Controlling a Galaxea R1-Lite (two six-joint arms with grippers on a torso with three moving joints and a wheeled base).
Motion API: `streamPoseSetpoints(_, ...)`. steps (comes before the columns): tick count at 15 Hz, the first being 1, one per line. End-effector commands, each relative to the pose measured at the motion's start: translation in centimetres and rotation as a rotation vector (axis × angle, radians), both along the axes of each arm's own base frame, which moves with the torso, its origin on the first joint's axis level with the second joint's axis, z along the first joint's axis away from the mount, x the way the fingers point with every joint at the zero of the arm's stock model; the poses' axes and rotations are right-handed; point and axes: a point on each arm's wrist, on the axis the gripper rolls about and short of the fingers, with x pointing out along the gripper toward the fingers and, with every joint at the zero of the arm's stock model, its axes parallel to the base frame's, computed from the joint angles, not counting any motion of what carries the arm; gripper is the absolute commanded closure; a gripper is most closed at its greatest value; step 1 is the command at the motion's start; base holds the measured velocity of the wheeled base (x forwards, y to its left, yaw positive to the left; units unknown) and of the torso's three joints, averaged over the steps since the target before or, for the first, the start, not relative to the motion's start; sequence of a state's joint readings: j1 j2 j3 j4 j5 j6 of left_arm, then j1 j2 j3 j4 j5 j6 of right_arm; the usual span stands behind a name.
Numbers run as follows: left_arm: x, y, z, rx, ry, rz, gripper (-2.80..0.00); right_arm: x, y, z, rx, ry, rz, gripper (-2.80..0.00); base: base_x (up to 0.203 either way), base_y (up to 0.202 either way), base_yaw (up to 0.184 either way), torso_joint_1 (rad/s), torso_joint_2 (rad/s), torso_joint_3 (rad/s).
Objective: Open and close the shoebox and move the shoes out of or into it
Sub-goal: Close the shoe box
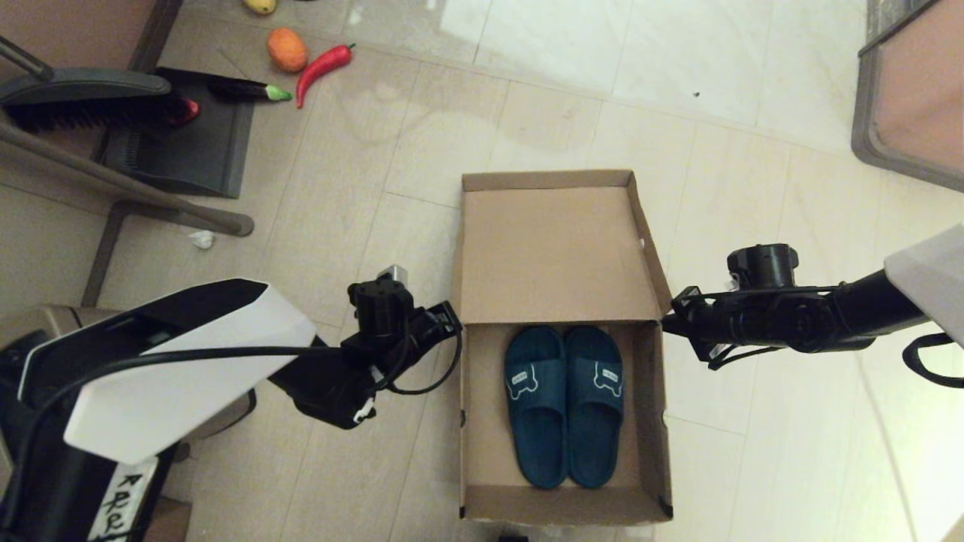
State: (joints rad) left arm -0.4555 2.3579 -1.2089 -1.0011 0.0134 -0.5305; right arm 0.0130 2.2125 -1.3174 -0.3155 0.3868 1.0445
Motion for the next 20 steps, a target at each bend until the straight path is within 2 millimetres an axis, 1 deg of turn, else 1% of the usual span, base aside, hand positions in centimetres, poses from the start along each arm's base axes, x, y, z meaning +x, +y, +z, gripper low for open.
streamPoseSetpoints(1,0.1,-0.1,-0.5,0.0,0.006,0.001,0.0,-0.2,0.0,-1.1,0.006,0.037,0.0,0.0,0.0,0.0,0.0,0.0,0.0,0.0)
streamPoseSetpoints(4,0.1,-0.1,-0.5,-0.001,0.008,0.001,0.0,-2.0,0.0,-1.9,0.005,0.089,0.002,0.0,0.0,0.0,0.0,0.0,0.0,0.0)
streamPoseSetpoints(7,0.2,0.3,-0.5,-0.002,0.006,0.01,0.0,-1.3,-0.6,-1.7,0.007,0.052,-0.014,0.0,0.0,0.0,0.0,0.0,0.0,0.0)
streamPoseSetpoints(10,0.2,0.2,-0.3,-0.001,0.005,0.009,0.0,0.0,-1.7,-0.4,0.009,-0.01,-0.037,0.0,0.0,0.0,0.0,0.0,0.0,0.0)
streamPoseSetpoints(12,0.2,0.2,-0.4,0.0,0.004,0.007,0.0,0.6,-2.2,0.3,0.029,-0.044,-0.017,0.0,0.0,0.0,0.0,0.0,0.0,0.0)
streamPoseSetpoints(13,0.2,0.2,-0.4,0.005,0.004,0.006,0.0,1.3,-2.5,0.2,0.033,-0.055,-0.016,0.0,0.0,0.0,0.0,0.0,0.0,0.0)
streamPoseSetpoints(16,0.3,0.2,-1.0,0.051,-0.004,0.0,0.0,4.0,-2.9,0.4,0.035,-0.115,-0.015,0.0,0.0,0.0,0.0,0.0,0.0,0.0)
streamPoseSetpoints(20,0.3,0.1,-1.4,0.063,-0.003,-0.029,0.0,6.4,-2.8,0.7,0.07,-0.167,0.024,0.0,0.0,0.0,0.0,0.0,0.0,0.0)
